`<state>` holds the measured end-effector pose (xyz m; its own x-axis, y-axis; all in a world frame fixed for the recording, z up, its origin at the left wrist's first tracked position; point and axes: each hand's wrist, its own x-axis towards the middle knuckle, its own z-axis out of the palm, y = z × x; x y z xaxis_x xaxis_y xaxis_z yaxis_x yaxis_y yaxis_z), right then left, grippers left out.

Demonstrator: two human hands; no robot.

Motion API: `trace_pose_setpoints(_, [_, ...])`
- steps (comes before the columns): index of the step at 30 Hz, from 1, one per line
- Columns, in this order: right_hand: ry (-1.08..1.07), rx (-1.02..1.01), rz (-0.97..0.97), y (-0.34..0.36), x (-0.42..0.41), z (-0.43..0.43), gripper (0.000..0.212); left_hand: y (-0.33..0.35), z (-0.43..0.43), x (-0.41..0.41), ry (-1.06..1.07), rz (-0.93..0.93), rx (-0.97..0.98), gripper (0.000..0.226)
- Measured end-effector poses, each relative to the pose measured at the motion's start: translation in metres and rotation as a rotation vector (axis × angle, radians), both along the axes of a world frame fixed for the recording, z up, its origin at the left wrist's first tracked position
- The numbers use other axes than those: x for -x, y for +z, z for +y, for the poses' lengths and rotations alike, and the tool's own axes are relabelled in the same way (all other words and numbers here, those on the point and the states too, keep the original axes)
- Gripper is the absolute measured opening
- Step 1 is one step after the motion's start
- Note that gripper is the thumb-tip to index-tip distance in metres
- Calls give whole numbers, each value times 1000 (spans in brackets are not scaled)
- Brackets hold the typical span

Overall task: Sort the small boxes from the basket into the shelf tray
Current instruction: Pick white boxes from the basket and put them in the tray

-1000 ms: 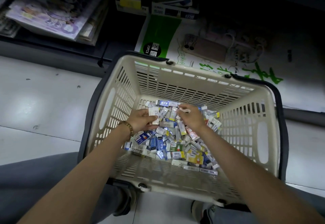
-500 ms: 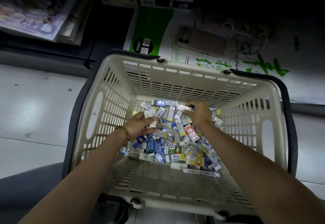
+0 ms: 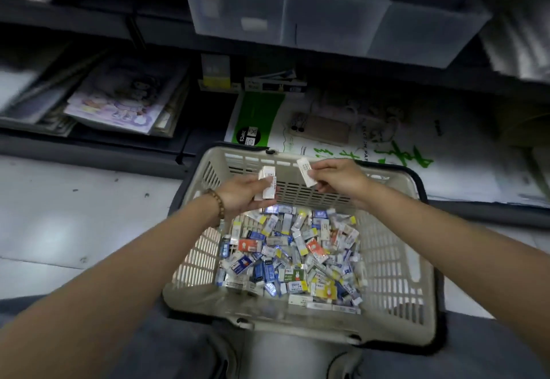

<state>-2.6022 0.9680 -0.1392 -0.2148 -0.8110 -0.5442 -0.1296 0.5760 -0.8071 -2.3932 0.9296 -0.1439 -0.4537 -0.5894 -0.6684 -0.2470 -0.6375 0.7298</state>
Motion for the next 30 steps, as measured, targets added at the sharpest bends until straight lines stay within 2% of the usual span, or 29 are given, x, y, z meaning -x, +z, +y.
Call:
trace_pose_setpoints(2, [-48, 73, -99, 57, -3, 7, 26, 43, -5, -1, -30, 2, 93, 44])
trace_pose_setpoints(5, [-68, 164, -265, 119, -9, 30, 23, 98, -3, -3, -22, 82, 170, 20])
trace_pose_setpoints(8, [-59, 228, -434, 149, -16, 54, 21, 128, 12, -1, 13, 153, 141, 22])
trace_pose_setpoints(16, [-114, 297, -381, 162, -26, 57, 23, 156, 25, 41, -22, 303, 78, 42])
trace_pose_setpoints(18, [-134, 303, -370, 159, -24, 57, 21, 155, 27, 48, -95, 266, 151, 46])
trace_pose_setpoints(22, [-154, 318, -346, 156, -18, 55, 13, 148, 25, 55, -177, 149, 391, 37])
trace_pose_setpoints(25, [-158, 321, -395, 162, -8, 51, 24, 151, 18, 55, -168, 182, 404, 36])
trace_pose_setpoints(28, [-178, 307, -450, 169, 0, 47, 46, 153, 11, 54, -189, 172, 418, 32])
trace_pose_setpoints(30, [-135, 279, -480, 170, 0, 46, 47, 152, 8, 52, -199, 208, 408, 24])
